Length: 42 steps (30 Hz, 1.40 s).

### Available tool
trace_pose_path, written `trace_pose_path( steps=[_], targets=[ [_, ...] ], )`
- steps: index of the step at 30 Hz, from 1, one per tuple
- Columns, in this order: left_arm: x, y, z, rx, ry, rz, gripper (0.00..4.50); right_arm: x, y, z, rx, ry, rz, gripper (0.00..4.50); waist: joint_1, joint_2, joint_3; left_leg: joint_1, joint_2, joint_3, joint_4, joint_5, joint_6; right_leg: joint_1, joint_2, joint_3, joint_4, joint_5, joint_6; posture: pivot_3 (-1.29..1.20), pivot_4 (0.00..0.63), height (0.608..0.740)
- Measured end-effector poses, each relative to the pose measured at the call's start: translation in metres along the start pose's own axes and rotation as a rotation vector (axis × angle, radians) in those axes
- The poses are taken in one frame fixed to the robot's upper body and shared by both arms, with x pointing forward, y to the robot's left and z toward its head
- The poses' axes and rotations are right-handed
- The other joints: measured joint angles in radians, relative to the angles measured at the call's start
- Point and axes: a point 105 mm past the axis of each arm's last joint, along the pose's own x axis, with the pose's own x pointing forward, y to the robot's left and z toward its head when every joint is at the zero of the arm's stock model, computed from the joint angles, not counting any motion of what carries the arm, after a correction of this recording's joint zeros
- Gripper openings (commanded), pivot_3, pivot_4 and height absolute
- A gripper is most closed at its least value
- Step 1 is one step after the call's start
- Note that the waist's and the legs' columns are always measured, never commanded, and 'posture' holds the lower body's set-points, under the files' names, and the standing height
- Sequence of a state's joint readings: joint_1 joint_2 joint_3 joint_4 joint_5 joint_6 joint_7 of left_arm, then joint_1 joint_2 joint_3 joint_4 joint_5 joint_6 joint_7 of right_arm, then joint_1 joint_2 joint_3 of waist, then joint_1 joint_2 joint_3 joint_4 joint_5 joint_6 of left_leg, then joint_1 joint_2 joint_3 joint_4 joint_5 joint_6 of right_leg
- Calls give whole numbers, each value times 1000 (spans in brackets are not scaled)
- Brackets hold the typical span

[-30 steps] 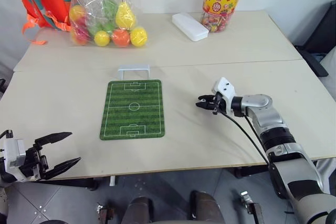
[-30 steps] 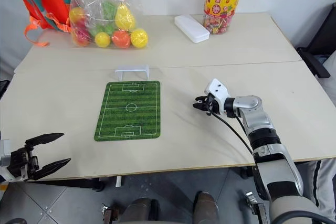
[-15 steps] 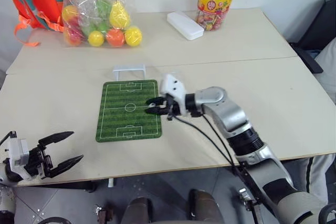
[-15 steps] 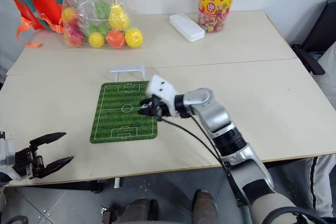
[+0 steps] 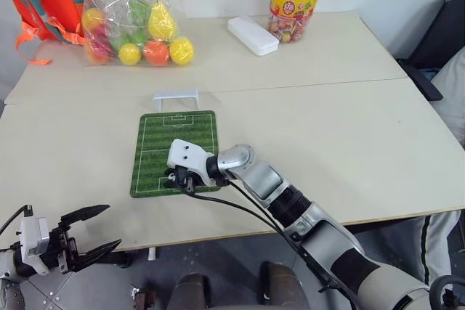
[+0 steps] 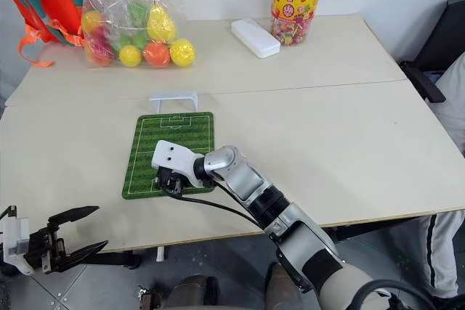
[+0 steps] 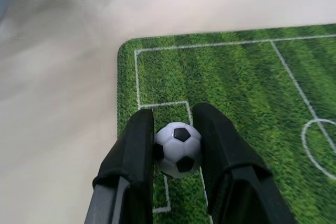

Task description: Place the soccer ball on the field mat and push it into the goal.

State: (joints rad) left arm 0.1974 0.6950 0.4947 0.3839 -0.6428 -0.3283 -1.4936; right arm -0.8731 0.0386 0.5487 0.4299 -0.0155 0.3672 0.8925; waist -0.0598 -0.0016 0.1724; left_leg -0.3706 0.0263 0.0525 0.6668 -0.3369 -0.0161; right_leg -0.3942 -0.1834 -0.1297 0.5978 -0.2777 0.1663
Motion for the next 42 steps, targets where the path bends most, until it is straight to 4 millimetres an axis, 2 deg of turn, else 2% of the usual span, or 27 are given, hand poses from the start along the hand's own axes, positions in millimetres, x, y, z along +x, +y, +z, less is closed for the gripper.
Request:
trace_pose_path(
  steps=[9, 17, 24, 31, 34, 37, 42],
  targets=[
    [-1, 1, 3, 12, -11, 31, 4500, 4, 2, -7, -15, 18, 16, 845, 0, 0, 0, 0, 1, 1, 0, 0, -1, -1, 1, 0, 0, 0, -1, 0, 150, 740],
    [3, 8, 7, 27, -28, 44, 4500, 4, 1, -7, -41, 10, 11, 3418, -1, 0, 0, 1, 1, 2, 0, 0, -1, -1, 1, 0, 0, 0, -1, 0, 150, 740],
    [6, 11, 10, 32, -40, 43, 4500, 3, 9, -1, -42, -23, 56, 3418, -2, 0, 0, 1, 2, 2, 0, -1, -1, -1, 1, 0, 0, 0, -1, 0, 150, 740],
    [10, 16, 14, 48, -55, 42, 4500, -5, 13, 31, -68, -124, 81, 3418, 0, 0, 0, 1, 2, 2, 0, -1, -1, -1, 1, 0, 0, 0, -1, 0, 150, 740],
    [11, 17, 15, 52, -58, 42, 4500, -16, 9, 50, -72, -184, 64, 2870, 0, 0, 0, 1, 2, 2, 0, -1, -1, -1, 1, 0, 0, 0, -1, 0, 150, 740],
    [12, 19, 17, 60, -65, 38, 4500, -34, 21, 62, -120, -236, 98, 1879, 2, -1, 0, 1, 2, 2, 0, -2, -1, -1, 1, -2, 0, 0, -1, 0, 150, 740],
    [13, 20, 17, 60, -69, 30, 4500, -38, 37, 32, -68, -159, 128, 206, 4, -1, -1, 1, 2, 3, 0, -2, -1, -1, 1, -2, 0, 0, -1, 0, 150, 740]
  ],
)
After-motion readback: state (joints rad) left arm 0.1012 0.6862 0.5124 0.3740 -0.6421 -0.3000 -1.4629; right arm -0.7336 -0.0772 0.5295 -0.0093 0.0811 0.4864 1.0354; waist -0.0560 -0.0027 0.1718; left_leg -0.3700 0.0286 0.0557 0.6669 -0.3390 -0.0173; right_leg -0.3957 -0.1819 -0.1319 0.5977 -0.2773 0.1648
